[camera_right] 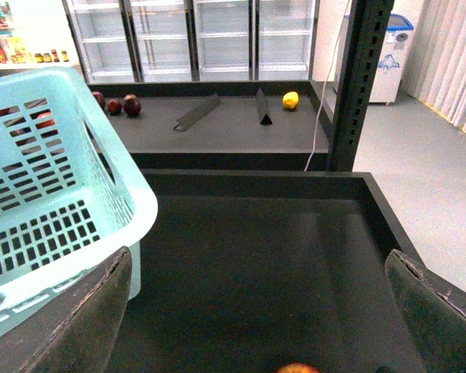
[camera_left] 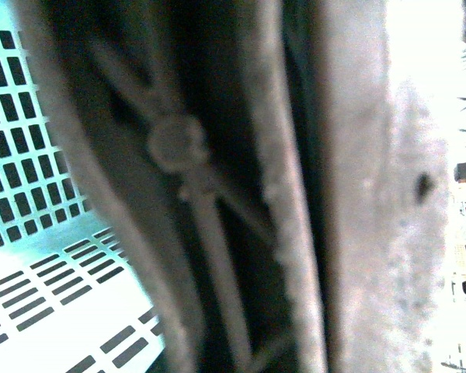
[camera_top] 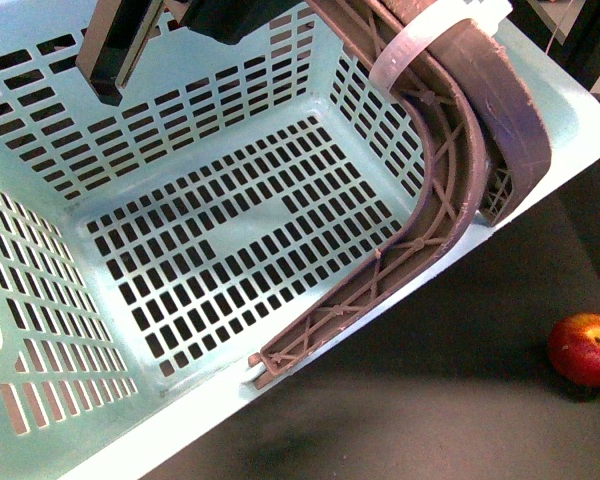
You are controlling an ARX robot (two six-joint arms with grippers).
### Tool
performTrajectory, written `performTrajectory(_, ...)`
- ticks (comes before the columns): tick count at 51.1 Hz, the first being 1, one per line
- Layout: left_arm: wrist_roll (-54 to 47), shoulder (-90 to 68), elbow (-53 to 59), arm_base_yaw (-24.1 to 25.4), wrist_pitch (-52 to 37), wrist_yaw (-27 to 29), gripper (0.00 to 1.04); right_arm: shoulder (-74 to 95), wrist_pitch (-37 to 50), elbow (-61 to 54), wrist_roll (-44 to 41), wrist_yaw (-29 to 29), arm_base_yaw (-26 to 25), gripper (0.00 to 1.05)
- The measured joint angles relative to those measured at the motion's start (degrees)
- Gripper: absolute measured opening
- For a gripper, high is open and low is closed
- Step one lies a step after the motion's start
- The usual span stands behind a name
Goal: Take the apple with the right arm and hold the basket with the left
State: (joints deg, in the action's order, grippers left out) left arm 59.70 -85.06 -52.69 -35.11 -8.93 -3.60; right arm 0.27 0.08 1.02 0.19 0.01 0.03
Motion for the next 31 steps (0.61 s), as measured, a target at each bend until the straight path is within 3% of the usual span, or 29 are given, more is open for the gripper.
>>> performTrajectory(3, -0.04, 0.00, 0.00, 0.00, 0.00, 0.02, 0.14, 0.02, 0.00, 0.00, 0.02, 0.02, 0.00, 0.96)
performTrajectory(7, -0.13, 0.00, 0.00, 0.02, 0.00, -0.07, 0.14, 8.87, -12.72, 5.25, 8.85, 4.57, -0.52, 0.96)
performTrajectory(10, -0.20, 0.00, -0.02, 0.00, 0.00, -0.22, 0.14, 19.08, -13.03, 6.91, 13.64, 2.67, -2.91, 0.96)
performTrajectory(15, -0.28, -0.04, -0.04, -0.02, 0.00, -0.50, 0.14, 33.75, -1.84, 7.15, 13.09, -1.07, -6.10, 0.96)
performTrajectory(24, -0.31, -0.04, -0.07, -0.02, 0.00, -0.24, 0.14, 62.36, 22.77, 10.21, 2.03, -4.15, -10.08, 0.96)
performTrajectory(31, -0.35, -0.04, -0.07, -0.02, 0.00, -0.22, 0.14, 82.55, 36.94, 15.19, -6.10, -4.87, -11.23, 0.96)
